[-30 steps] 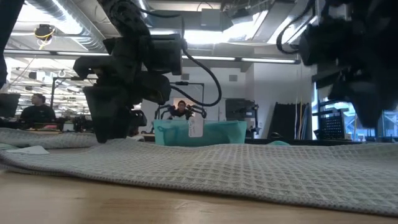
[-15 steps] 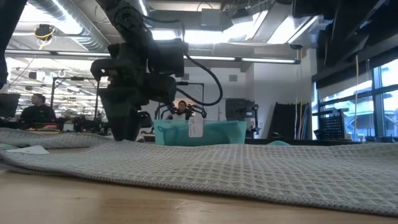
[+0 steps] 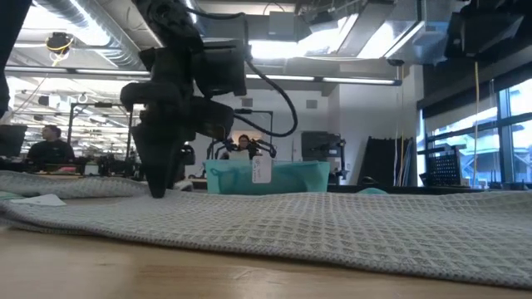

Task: Fold microfiber towels
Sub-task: Fold the gray towel

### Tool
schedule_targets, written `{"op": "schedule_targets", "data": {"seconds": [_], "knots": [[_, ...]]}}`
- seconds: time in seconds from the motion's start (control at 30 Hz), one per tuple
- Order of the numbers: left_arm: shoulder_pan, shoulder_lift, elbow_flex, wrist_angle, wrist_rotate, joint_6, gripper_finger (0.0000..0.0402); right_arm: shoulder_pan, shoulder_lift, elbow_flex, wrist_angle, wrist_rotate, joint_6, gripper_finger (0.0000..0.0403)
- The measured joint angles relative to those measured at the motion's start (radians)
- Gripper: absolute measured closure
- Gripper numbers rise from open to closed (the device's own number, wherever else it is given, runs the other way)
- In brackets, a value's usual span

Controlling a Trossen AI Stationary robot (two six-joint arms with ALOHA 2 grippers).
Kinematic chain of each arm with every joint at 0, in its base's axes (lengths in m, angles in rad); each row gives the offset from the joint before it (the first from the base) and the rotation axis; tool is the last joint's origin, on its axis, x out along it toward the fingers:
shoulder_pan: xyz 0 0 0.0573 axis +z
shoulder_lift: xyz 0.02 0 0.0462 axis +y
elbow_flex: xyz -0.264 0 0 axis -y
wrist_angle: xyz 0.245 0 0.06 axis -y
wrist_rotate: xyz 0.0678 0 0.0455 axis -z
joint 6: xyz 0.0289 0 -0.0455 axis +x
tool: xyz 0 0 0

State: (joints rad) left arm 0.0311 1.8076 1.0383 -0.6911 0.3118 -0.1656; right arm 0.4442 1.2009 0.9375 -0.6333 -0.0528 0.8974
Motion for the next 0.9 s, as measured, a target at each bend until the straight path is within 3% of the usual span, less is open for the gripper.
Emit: {"op": "schedule_targets", "data": {"seconds": [0.1, 0.17, 0.4, 0.63, 0.77, 0.9], "knots": [[-0.003, 0.005, 0.032, -0.019, 0.049, -0.064, 0.0363, 0.0, -0.043, 0.0, -0.015, 0.0, 0.0, 0.0212], [-0.002, 0.002, 0.061, -0.011, 0.089, -0.116, 0.0389, 0.0, -0.073, 0.0, -0.037, 0.0, 0.005, 0.0212], [-0.062, 0.002, 0.178, -0.032, 0.116, -0.246, 0.0399, 0.0, -0.177, 0.0, -0.116, 0.015, -0.005, 0.0212], [-0.08, 0.002, 0.329, -0.024, 0.097, -0.394, 0.0401, 0.006, -0.201, 0.0, -0.187, 0.005, -0.015, 0.0212], [-0.079, 0.0, 0.374, 0.031, 0.073, -0.487, 0.0401, 0.032, -0.185, -0.026, -0.101, 0.009, -0.012, 0.0212], [-0.08, 0.0, 0.375, 0.12, 0.04, -0.603, 0.0401, 0.053, -0.148, -0.078, 0.063, 0.114, 0.104, 0.0212]]}}
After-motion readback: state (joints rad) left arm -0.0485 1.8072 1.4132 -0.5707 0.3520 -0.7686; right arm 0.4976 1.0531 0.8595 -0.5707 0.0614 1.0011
